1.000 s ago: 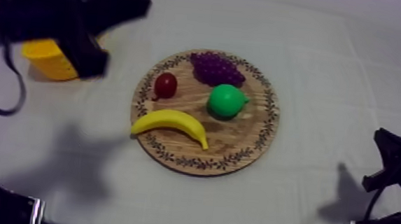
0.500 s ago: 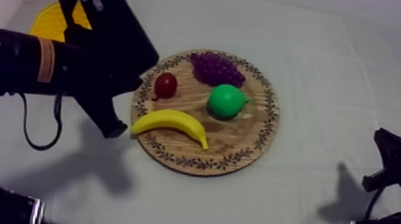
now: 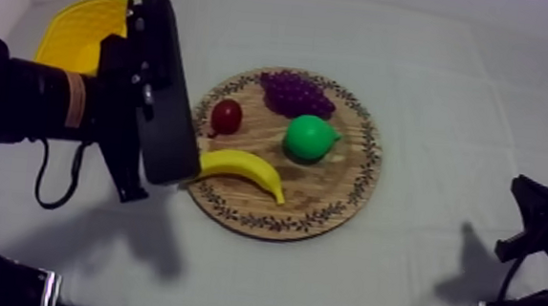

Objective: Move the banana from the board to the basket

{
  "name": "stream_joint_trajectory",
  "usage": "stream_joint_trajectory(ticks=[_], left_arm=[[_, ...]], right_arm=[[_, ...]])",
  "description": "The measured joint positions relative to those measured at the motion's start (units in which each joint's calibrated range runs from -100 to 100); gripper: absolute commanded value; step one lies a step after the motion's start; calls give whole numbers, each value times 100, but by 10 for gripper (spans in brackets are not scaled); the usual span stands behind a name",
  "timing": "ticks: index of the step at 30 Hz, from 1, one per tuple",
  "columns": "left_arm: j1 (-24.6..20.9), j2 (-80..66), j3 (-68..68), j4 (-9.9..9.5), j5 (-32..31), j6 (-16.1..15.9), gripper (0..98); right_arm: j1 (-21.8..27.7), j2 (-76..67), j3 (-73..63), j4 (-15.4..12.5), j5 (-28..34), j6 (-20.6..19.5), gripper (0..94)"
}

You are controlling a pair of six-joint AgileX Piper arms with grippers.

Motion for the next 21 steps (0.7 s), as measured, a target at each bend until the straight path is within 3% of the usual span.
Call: stream_joint_trajectory(ticks=[3, 6, 11, 17, 21], left_arm=[[-9, -25, 168, -16, -205, 6, 205], [-16, -25, 439, -92, -507, 85, 390], [-100, 21, 543, 115, -610, 314, 630], [-158, 146, 304, 364, -559, 375, 661], [-172, 199, 189, 569, -524, 225, 679]], right_arm=[[0, 0, 0, 0, 0, 0, 5], [0, 0, 0, 0, 0, 0, 5], [0, 0, 0, 0, 0, 0, 5], [0, 0, 0, 0, 0, 0, 5], [0, 0, 0, 0, 0, 0, 5]])
